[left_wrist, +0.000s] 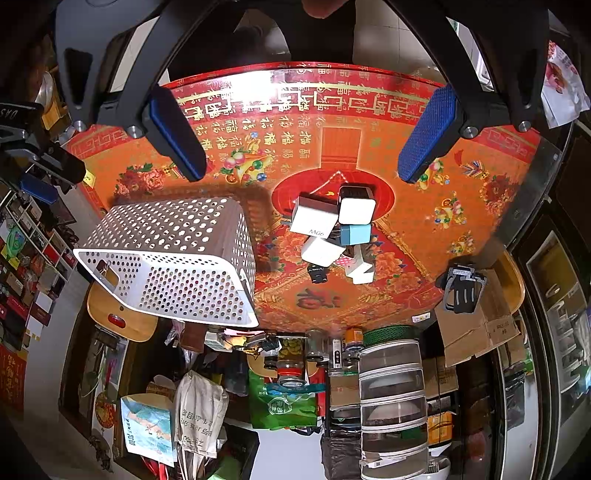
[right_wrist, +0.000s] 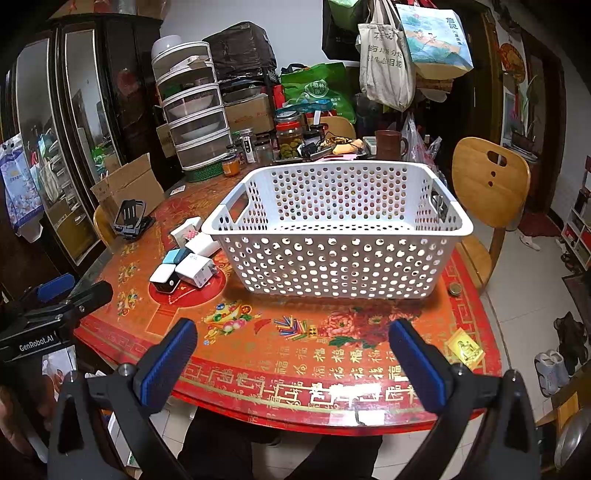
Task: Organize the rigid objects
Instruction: 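Grasp the white basket rim with the right tool while the left tool moves toward the chargers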
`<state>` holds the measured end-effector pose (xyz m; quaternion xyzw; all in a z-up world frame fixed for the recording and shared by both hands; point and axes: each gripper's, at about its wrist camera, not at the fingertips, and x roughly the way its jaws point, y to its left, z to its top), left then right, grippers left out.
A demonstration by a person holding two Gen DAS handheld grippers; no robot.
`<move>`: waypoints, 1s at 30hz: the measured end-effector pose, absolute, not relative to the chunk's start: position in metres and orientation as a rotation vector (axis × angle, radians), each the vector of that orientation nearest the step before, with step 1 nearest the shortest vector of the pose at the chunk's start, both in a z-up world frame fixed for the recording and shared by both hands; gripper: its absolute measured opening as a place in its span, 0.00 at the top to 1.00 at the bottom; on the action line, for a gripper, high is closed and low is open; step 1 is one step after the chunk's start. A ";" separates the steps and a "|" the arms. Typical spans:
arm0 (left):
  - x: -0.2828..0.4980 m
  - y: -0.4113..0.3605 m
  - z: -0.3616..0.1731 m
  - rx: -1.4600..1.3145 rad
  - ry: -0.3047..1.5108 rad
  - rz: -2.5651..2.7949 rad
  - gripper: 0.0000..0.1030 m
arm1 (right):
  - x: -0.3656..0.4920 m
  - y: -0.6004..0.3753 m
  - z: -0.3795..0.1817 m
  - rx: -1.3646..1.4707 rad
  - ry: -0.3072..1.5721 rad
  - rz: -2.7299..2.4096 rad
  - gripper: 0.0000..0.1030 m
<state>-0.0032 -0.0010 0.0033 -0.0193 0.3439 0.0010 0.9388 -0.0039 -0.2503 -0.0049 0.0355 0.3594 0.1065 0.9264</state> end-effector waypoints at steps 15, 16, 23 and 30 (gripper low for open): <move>-0.004 0.005 0.011 -0.019 0.587 0.051 0.00 | -0.005 -0.260 0.002 0.046 0.675 0.217 0.00; -0.004 0.009 0.011 -0.016 0.575 0.065 0.00 | -0.006 -0.267 0.005 0.059 0.646 0.237 0.00; 0.048 0.054 -0.018 0.021 0.650 0.142 0.00 | 0.055 -0.382 0.020 0.128 0.564 0.050 0.00; 0.089 0.096 -0.077 -0.097 0.830 0.111 0.01 | 0.151 -0.441 -0.026 0.185 0.883 0.051 0.11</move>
